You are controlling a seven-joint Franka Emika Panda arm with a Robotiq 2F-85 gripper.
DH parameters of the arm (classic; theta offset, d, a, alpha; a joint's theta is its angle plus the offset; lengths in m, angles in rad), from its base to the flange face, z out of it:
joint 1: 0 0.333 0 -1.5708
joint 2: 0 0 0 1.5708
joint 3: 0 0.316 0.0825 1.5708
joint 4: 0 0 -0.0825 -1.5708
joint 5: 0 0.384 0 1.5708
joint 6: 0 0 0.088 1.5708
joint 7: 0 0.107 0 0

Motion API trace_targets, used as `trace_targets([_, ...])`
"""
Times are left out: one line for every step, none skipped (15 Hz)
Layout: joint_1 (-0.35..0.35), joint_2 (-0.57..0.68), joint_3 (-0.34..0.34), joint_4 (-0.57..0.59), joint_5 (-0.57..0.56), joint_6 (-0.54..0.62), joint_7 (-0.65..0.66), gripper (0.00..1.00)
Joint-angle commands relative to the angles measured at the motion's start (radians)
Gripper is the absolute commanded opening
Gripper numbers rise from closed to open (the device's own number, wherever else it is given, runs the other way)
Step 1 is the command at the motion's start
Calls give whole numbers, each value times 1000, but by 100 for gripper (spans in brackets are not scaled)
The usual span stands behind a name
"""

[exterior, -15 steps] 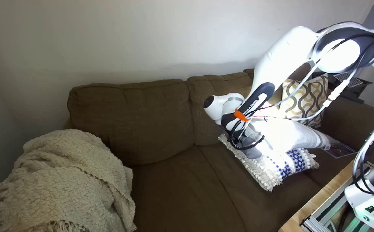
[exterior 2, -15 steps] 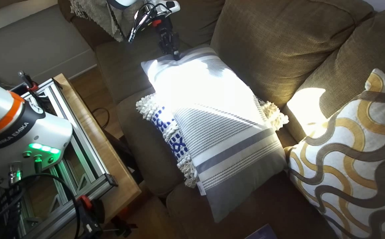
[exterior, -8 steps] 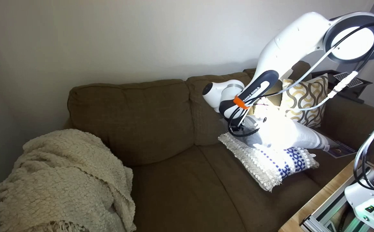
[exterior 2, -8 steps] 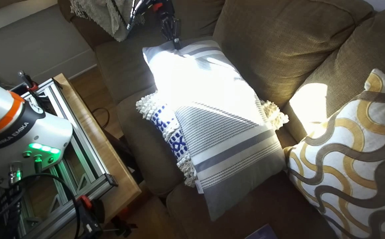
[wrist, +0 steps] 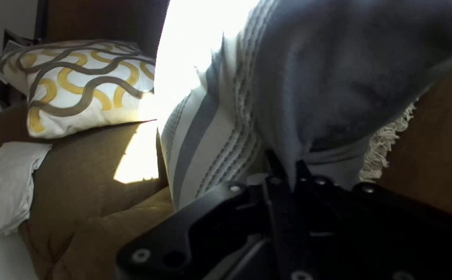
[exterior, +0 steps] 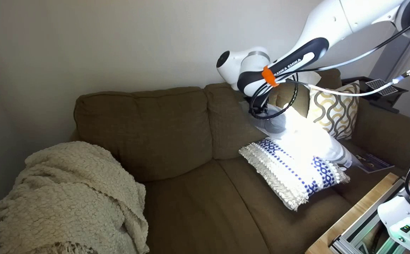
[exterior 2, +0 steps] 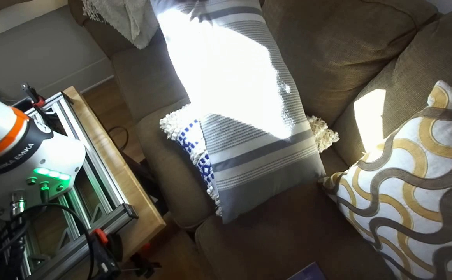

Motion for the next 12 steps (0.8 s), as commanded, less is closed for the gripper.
trace_targets([15,-48,76,69,-42,-49,-40,2])
trace_targets([15,-45,95,93,-38,-39,-54,2])
trace_targets([20,-41,119,120,-27,-20,-67,2])
trace_targets([25,-32,138,146,-20,-3,-80,2])
trace_targets([31,-22,157,170,-15,17,-88,2])
trace_targets([37,-10,173,194,-10,39,-96,2])
trace_targets([48,2,187,214,-12,67,-103,2])
trace_targets([58,16,195,244,-14,85,-120,2])
trace_targets([70,33,201,272,-17,103,-133,2])
trace_targets([80,50,206,303,-14,118,-155,2])
trace_targets([90,70,210,338,-8,127,-180,2])
trace_targets([101,93,214,373,-1,136,-201,2])
